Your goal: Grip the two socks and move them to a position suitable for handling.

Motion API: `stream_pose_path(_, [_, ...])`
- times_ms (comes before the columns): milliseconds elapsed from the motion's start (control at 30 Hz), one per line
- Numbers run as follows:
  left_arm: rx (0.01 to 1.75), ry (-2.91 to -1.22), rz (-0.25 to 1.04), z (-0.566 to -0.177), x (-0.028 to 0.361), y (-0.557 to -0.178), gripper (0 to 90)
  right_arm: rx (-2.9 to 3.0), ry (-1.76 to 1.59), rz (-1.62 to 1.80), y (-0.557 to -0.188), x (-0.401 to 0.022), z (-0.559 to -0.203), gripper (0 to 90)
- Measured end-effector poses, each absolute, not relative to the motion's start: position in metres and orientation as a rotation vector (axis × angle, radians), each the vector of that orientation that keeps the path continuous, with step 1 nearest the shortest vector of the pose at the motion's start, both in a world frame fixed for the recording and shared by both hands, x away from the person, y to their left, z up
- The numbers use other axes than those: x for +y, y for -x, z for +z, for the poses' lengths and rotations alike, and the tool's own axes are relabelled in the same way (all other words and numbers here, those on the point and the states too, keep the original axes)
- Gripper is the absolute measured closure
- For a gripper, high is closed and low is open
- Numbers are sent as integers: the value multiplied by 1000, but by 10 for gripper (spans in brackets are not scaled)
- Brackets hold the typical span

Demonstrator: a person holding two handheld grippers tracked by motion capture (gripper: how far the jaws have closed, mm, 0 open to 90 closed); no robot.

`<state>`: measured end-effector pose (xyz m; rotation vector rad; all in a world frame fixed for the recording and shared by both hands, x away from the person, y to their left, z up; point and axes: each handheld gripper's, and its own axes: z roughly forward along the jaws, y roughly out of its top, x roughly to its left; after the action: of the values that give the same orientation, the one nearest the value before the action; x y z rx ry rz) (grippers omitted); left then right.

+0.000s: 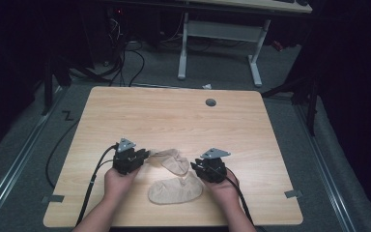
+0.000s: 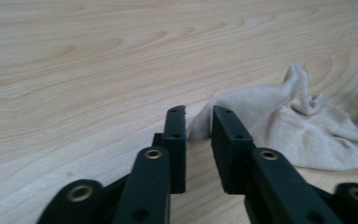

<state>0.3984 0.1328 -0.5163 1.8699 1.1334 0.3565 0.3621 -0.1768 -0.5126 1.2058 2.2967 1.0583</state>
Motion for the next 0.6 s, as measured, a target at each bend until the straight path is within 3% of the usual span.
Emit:
stream_pose_path(200, [1149, -1856, 376, -515, 144, -393, 706, 2349, -1112, 1069, -361, -157, -509, 763])
stream_pose_path(433, [1136, -1888, 406, -516, 150, -385, 673, 2447, -1015, 1004, -365, -134, -515, 885])
stream_pose_path(600, [1126, -1900, 407, -515, 150, -382, 653, 2477, -1023, 943, -367, -136, -519, 892])
